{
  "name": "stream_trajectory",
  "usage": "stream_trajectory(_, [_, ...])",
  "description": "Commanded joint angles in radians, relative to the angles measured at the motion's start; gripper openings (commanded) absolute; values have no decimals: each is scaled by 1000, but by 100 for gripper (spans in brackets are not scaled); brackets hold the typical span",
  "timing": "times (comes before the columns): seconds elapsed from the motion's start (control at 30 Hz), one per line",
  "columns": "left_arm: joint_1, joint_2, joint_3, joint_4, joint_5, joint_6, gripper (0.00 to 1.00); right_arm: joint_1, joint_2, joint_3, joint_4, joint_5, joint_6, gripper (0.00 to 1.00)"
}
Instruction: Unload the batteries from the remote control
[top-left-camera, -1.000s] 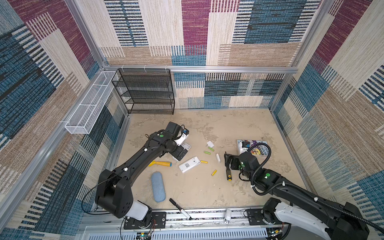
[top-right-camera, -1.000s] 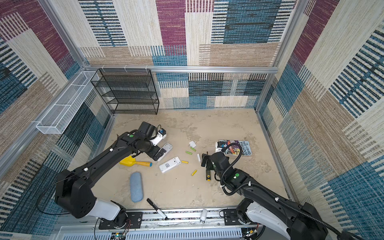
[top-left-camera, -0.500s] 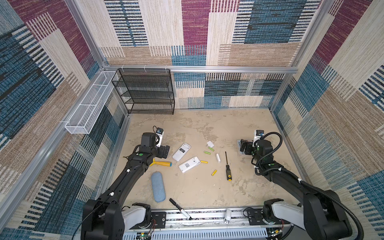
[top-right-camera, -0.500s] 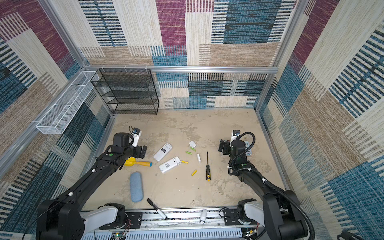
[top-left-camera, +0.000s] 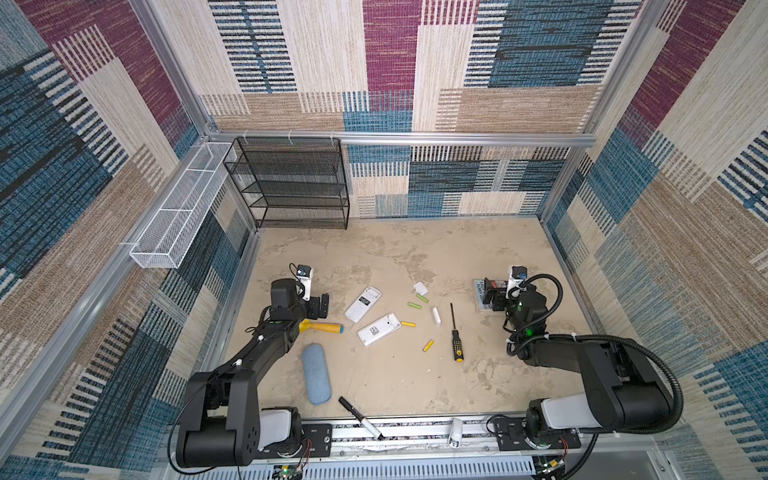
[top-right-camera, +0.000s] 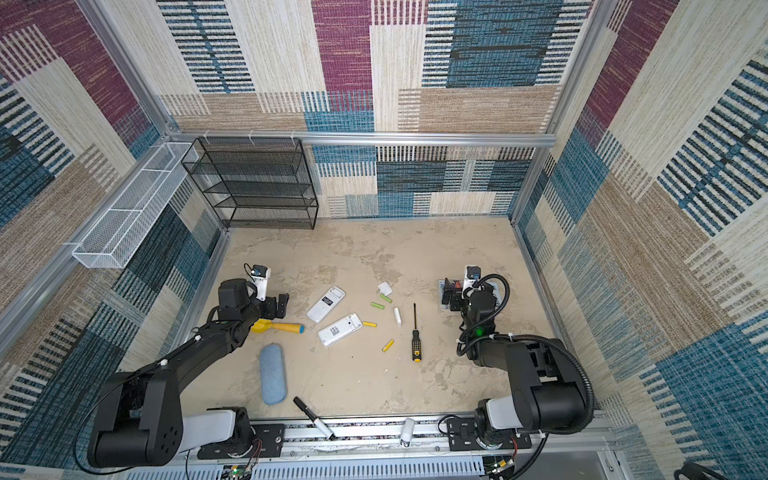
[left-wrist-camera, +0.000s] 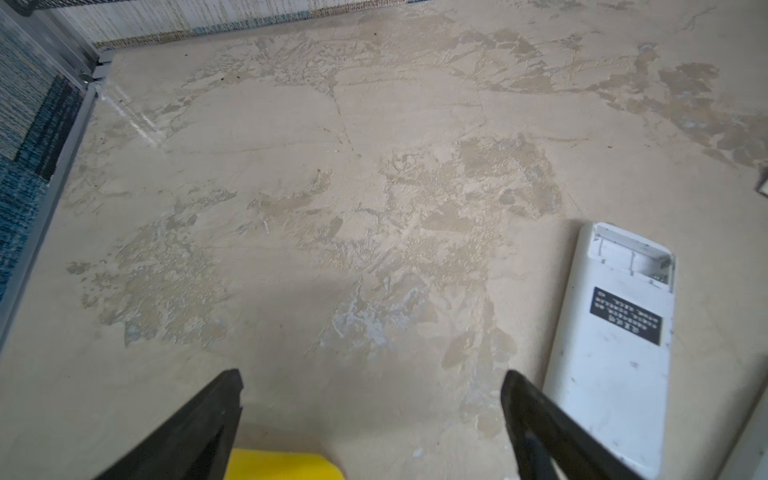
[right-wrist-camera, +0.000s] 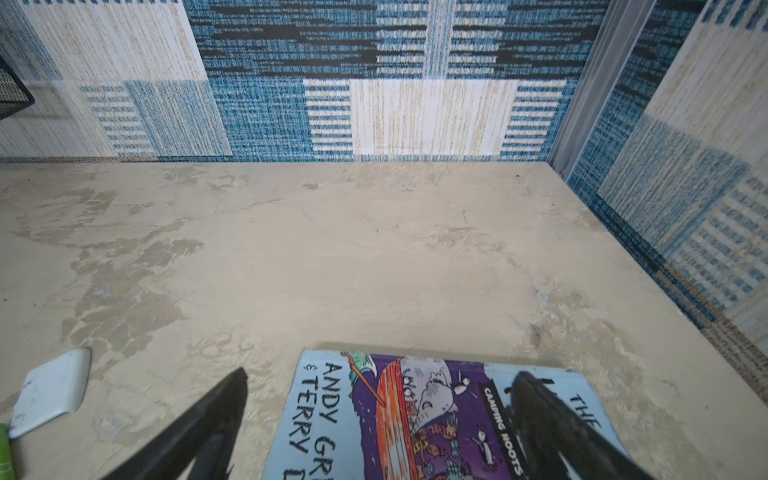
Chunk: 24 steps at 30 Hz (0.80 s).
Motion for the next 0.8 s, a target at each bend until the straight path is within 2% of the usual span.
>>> stream_trajectory(0.0, [5, 34, -51, 215, 55, -42, 99, -2, 28, -51, 238, -8, -54, 100])
stream_trajectory(0.03, [6, 43, -64, 257, 50, -44, 99, -2, 44, -75, 303, 2, -53, 100])
stream_trajectory(0.1, [9, 39, -63, 265, 61, -28, 99, -9, 41, -85, 309, 3, -41, 100])
stream_trajectory(0.2, [22, 75, -114, 457, 78, -40, 99, -25, 58, -116, 379, -16, -27, 100])
stream_trajectory(0.3, [31, 148, -140, 567, 62, -60, 99, -35, 125, -133, 484, -20, -17, 100])
stream_trajectory(0.33, [33, 176, -155, 622, 59, -60, 99, -35, 105, -119, 420, -23, -15, 100])
stream_trajectory(0.4, [36, 208, -165, 668, 43, -69, 99, -43, 116, -112, 426, -36, -13, 100])
stream_trajectory(0.5, [35, 207, -148, 634, 8, -80, 99, -57, 113, -96, 384, -59, -3, 100])
stream_trajectory(0.6, [36, 220, -82, 521, -100, -127, 99, -67, 108, -89, 365, -58, 10, 100])
stream_trajectory(0.77, [34, 222, -83, 524, -98, -122, 100, -67, 107, -92, 368, -58, 9, 100])
